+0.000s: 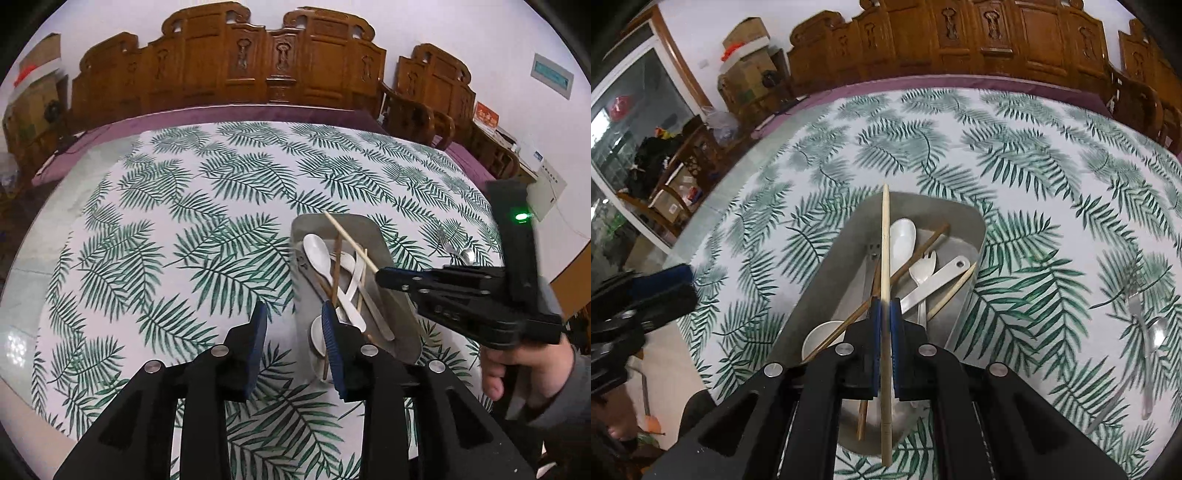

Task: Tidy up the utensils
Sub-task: 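Lower the light chopstick into the tray and open the right gripper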

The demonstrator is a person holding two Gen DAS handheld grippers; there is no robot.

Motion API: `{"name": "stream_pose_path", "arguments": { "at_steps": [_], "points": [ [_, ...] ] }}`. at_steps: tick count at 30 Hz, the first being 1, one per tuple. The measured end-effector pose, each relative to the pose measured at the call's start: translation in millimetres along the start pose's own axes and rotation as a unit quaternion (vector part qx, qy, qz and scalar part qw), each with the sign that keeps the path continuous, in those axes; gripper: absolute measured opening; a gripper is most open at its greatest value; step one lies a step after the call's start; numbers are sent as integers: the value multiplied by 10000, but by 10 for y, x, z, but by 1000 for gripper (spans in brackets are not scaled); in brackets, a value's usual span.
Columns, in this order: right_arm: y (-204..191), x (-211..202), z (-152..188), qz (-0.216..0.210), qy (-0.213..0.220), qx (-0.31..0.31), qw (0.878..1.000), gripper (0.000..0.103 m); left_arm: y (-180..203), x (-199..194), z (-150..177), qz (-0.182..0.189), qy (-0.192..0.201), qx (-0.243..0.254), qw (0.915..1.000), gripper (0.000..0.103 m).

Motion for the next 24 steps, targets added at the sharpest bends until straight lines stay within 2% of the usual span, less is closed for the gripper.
{"name": "stream_pose_path", "arguments": {
  "at_steps": [4,9,14,18,24],
  "points": [
    [27,123,3,9,-109,187,9998,6,-46,-48,35,-31,19,-58,10000,33],
    [13,184,-1,26,-173,178,9997,6,-56,-71,52,-53,22,-94,9999,42],
    [18,156,-7,-30,-159,132,9998,9,-19,-88,44,-51,69,-97,9999,56],
    [39,95,-12,-126,-106,107,9998,9,25,-92,25,-70,107,-54,9999,63],
    [224,-221,15,-162,192,87,9996,9,159,-66,-25,-93,201,3,9998,81]
  ]
}}
Point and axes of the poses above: each gripper's, at about its wrist camera, not at the fingertips, and x roughly the way its jaws point, y to its right, z to its underside, the point moved 7 cm from there along x, roughly the way its jaws point, and after that the axes turned 6 degrees about x, right-handed, at the moved point
